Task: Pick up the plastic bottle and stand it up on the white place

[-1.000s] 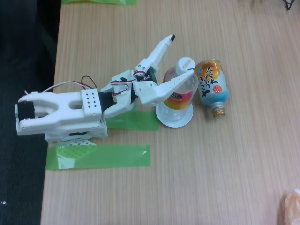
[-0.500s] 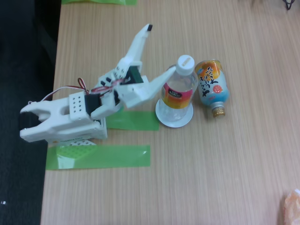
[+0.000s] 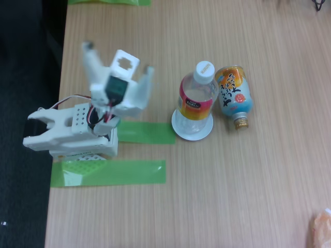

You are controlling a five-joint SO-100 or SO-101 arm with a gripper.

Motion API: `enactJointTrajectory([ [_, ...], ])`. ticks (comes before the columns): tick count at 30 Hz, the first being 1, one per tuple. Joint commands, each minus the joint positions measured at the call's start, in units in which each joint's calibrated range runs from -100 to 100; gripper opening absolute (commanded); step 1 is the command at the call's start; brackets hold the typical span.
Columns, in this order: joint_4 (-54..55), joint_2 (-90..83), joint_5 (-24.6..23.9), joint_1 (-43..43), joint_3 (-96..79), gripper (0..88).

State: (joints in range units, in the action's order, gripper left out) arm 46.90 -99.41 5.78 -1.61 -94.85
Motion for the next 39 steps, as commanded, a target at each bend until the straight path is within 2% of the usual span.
enactJointTrajectory([
  [1,13.02,0.25,-2.29,0.57,-0.17,39.1],
  [8,21.86,0.25,-2.82,0.72,-1.98,37.9],
  [16,28.04,0.25,-2.29,0.79,-4.43,12.5],
  [20,30.70,0.25,-2.29,0.87,-4.52,4.9],
  [28,49.84,0.25,-2.29,0.79,-4.52,3.9],
  [39,52.33,0.25,-2.29,0.57,-4.52,4.1],
])
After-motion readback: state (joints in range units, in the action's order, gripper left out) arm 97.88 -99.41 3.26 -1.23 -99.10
